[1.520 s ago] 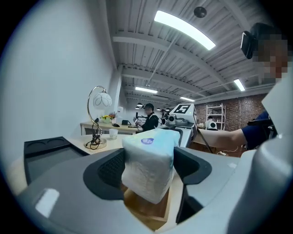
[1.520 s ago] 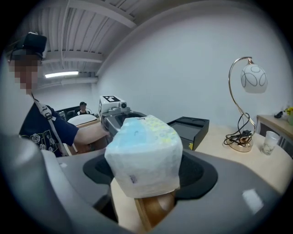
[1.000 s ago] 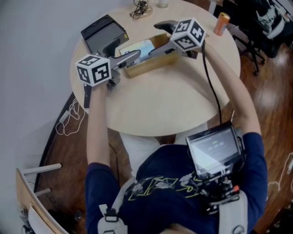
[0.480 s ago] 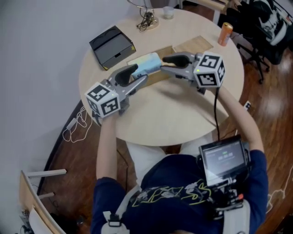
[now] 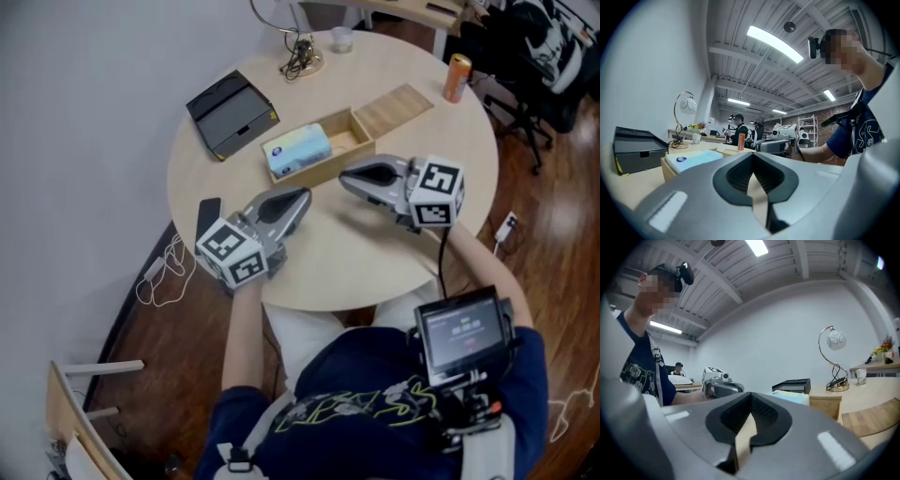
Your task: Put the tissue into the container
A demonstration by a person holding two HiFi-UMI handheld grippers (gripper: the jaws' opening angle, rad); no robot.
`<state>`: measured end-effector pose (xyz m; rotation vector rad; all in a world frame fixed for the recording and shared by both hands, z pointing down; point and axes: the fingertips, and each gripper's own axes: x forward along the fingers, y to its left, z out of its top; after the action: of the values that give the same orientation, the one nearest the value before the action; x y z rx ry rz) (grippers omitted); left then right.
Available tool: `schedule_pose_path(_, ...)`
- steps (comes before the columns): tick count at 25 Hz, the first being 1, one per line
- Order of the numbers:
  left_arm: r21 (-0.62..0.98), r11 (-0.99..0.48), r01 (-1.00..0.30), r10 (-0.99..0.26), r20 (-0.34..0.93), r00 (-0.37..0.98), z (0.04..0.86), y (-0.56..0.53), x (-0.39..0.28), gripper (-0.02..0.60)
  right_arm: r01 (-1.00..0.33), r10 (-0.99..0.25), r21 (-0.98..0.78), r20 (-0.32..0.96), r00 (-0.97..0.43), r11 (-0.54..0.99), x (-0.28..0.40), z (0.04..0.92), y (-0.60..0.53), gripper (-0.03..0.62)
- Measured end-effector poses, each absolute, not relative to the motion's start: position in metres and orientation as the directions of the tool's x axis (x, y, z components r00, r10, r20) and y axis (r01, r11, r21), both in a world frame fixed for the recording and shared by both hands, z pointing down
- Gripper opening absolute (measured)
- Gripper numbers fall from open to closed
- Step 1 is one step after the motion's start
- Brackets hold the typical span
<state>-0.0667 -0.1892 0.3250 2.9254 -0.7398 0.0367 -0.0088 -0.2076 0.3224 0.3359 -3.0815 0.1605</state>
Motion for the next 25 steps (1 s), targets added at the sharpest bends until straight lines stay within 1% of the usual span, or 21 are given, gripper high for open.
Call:
schedule_pose_path(2,0.128,-0.868,-0.48,-0.476,0.063,0.877,0.335,-0.185,-0.064,0.003,-0.223,-0.217,-0.086,0.07,-0.974,0.971,-0.008,0.338,-0.202,0.011)
schedule_pose_path(6,0.164,-0.868,-0.468,-0.464,0.065,0.883,0.355,-0.178,-0.058,0.003,-0.235,-0.225,-0.141,0.082,-0.971,0.962,-0.007,0.361,-0.192,0.011)
schedule_pose_path(8,0.128,-0.871,-0.474,-0.465,0.094,0.88,0.369,-0.177,-0.053,0.003,-0.242,-0.232,-0.13,0.087,-0.969,0.962,-0.007,0.371,-0.19,0.011)
schedule_pose_path(11,0.071,-0.87,-0.487,-0.474,0.15,0.868,0.387,-0.171,-0.047,0.003,-0.244,-0.233,-0.066,0.139,-0.962,0.968,-0.009,0.389,-0.182,0.011)
schedule_pose_path(15,0.062,-0.869,-0.491,-0.479,0.146,0.866,0.386,-0.17,-0.047,0.003,-0.213,-0.203,-0.054,0.151,-0.967,0.975,-0.013,0.39,-0.173,0.011)
schedule_pose_path(22,0.067,-0.868,-0.492,-0.48,0.143,0.866,0.386,-0.172,-0.046,0.002,-0.257,-0.247,-0.05,0.157,-0.956,0.965,-0.011,0.385,-0.181,0.011)
schedule_pose_path(25,0.068,-0.868,-0.492,-0.479,0.144,0.866,0.385,-0.172,-0.047,0.002,-0.254,-0.243,-0.049,0.156,-0.957,0.966,-0.011,0.388,-0.182,0.011)
